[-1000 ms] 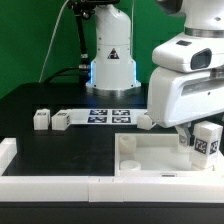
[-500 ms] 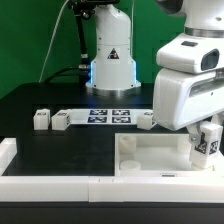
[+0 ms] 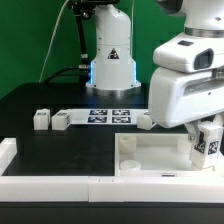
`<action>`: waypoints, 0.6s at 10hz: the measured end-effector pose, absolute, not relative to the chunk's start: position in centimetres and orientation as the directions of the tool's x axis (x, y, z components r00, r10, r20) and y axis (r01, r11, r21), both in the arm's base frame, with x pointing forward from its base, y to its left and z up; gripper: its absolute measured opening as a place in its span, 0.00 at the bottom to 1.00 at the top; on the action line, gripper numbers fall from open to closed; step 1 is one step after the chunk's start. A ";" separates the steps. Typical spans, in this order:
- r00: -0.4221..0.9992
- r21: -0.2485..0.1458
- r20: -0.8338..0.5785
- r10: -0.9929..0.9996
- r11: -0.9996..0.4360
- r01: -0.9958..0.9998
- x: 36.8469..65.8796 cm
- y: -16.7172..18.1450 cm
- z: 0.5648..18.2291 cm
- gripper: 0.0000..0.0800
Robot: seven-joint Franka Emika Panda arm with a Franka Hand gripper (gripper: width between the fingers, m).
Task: Assemble one leg
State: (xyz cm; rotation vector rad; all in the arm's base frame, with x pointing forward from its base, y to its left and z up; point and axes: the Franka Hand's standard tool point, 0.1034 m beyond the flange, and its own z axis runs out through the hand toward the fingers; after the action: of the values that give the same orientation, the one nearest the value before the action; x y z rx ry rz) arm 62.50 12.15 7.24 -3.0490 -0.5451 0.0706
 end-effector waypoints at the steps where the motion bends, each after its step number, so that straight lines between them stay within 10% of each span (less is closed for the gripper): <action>1: 0.967 -0.050 -0.039 0.251 -0.967 0.249 62.5 12.1 7.2 0.36; 6: 0.955 -0.060 -0.041 -0.292 -0.954 -0.294 62.8 12.4 7.2 0.36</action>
Offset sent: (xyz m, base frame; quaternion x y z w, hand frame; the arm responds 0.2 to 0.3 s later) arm -0.0049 -0.0049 -0.0044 0.0044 0.0060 0.2173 0.9761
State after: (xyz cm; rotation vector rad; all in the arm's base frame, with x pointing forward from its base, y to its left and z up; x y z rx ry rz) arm 62.79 12.38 7.22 -3.0420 0.4570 0.0493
